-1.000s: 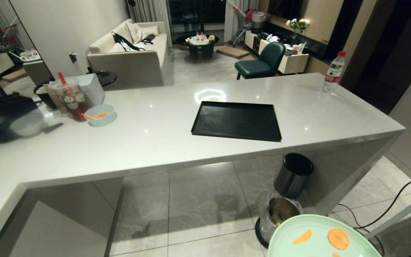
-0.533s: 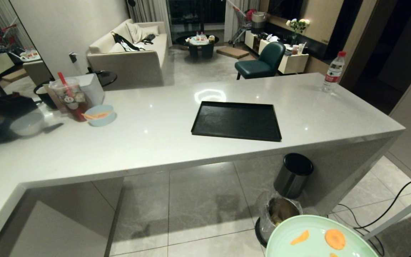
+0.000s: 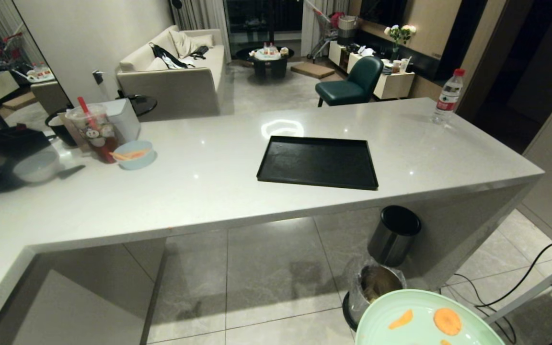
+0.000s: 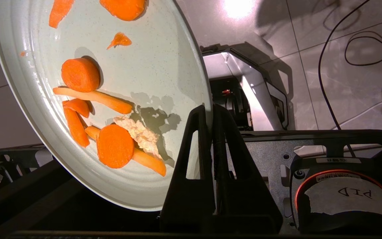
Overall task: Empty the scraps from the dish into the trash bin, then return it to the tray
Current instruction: Move the plate over the trash can
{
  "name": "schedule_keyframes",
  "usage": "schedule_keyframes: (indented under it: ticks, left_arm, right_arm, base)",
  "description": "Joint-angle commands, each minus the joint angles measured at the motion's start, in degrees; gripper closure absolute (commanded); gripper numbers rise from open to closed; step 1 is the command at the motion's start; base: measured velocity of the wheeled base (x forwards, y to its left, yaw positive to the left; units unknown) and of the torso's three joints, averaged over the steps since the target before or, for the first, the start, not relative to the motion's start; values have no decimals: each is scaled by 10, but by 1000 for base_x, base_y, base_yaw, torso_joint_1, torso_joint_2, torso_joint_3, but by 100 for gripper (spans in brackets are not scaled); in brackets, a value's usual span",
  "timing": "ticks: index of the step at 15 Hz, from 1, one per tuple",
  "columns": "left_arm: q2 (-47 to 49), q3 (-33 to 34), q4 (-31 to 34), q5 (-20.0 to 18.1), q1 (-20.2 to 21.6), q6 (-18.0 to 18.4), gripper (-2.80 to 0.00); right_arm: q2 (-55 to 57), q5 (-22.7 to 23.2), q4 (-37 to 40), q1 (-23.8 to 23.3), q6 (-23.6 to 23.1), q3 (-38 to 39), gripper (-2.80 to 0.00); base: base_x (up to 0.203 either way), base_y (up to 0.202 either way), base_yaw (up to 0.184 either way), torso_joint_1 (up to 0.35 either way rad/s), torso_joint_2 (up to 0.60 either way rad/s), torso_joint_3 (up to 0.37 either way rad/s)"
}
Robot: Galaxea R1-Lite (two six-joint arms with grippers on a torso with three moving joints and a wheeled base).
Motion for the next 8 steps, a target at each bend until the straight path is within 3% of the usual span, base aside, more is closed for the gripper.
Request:
schedule_keyframes:
  ticks: [1,7,8]
  left_arm:
    - [0,0,0,0,0,-1,0]
    - [1,0,0,0,0,-1,0]
    - [1,0,0,0,0,-1,0]
  right_arm:
    - [1,0,2,0,2,1,0]
    - [1,0,2,0,2,1,0]
    - [1,1,2,0,2,1,0]
  base:
    - [0,0,0,0,0,0]
    - [0,0,0,0,0,0]
    - [4,12,-104,0,2,0]
